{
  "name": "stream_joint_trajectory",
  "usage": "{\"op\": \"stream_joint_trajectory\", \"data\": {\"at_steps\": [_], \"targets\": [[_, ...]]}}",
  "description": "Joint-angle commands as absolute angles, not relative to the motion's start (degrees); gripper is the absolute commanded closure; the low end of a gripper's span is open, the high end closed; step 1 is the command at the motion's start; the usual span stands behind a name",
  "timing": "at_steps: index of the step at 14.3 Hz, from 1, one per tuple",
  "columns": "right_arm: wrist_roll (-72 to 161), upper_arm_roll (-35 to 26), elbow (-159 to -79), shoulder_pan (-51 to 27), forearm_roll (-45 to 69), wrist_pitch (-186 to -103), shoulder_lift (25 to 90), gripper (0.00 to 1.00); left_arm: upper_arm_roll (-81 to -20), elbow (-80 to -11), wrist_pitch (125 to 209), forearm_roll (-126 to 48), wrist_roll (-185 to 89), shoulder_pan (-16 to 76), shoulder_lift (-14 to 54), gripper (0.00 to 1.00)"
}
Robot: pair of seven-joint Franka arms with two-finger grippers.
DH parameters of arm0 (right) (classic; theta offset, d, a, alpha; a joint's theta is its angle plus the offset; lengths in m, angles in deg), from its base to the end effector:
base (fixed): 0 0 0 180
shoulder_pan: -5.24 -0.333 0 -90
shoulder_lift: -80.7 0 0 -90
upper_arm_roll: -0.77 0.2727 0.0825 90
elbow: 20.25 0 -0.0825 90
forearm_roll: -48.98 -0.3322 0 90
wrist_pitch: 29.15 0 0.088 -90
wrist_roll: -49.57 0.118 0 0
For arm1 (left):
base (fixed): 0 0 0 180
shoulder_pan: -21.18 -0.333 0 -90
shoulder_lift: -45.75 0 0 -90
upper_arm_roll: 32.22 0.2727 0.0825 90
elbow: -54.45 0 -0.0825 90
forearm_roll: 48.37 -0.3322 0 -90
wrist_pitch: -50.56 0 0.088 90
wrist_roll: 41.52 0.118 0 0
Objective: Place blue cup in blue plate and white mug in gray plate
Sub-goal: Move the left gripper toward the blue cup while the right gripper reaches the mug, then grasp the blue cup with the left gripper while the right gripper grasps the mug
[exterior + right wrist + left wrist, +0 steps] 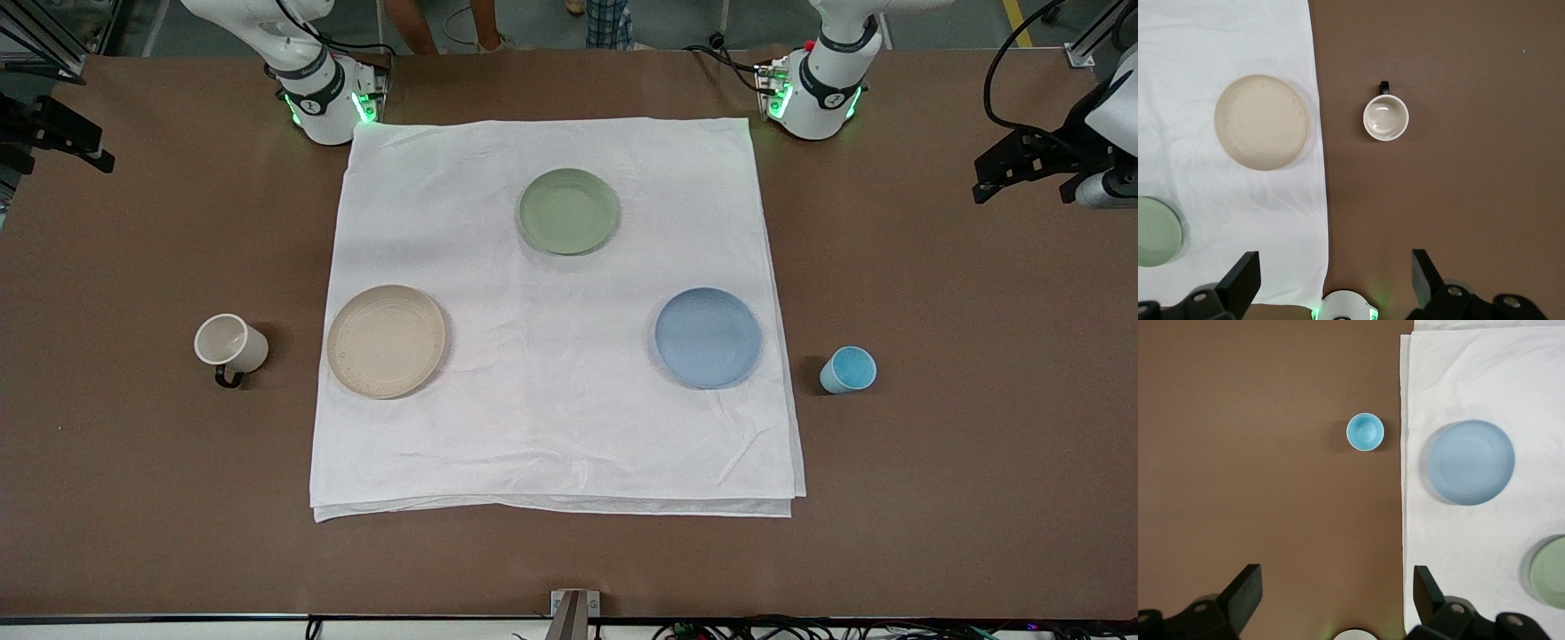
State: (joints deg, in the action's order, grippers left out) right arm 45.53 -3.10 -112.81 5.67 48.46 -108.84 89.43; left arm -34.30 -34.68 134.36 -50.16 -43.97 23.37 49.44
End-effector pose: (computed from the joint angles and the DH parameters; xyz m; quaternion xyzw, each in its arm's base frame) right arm 0.4396 -0.0343 0.6086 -0.9993 0.0010 0.0355 0.0122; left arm 0.4729 -0.0319 0.5987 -0.9997 0.0144 0.0133 0.0175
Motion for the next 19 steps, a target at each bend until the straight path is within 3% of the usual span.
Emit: {"op": "stream_joint_trajectory", "data": {"at_steps": [1,7,10,12,15,19], "targets": [[46.40,-3.01,-114.21,5.41,48.19,-109.30,90.90,0.00,-34.07,-33.61,133.79,-49.08,-42.75,22.94,49.01,0.00],[46.32,-3.01,-114.21,5.41,48.19,-109.13,90.81,0.00,-34.07,-34.92,138.17,-49.60,-43.01,22.94,44.27,0.00],[46.14,-3.27,-112.38,5.68,48.54,-109.47,90.37,0.00,-34.07,-42.02,146.41,-49.69,-44.24,22.59,42.77,0.00],[46.31,-3.28,-111.40,5.94,49.33,-110.35,83.91,0.00,-34.07,-48.08,152.74,-49.69,-46.25,22.67,42.33,0.00],[45.18,-4.59,-107.46,6.99,49.59,-118.33,70.45,0.00,-33.98,-55.13,162.76,-49.78,-47.06,21.98,40.05,0.00],[44.38,-4.68,-114.97,8.31,50.30,-138.07,63.14,0.00,-34.07,-58.30,175.24,-49.78,-47.14,20.04,32.94,0.05]]}}
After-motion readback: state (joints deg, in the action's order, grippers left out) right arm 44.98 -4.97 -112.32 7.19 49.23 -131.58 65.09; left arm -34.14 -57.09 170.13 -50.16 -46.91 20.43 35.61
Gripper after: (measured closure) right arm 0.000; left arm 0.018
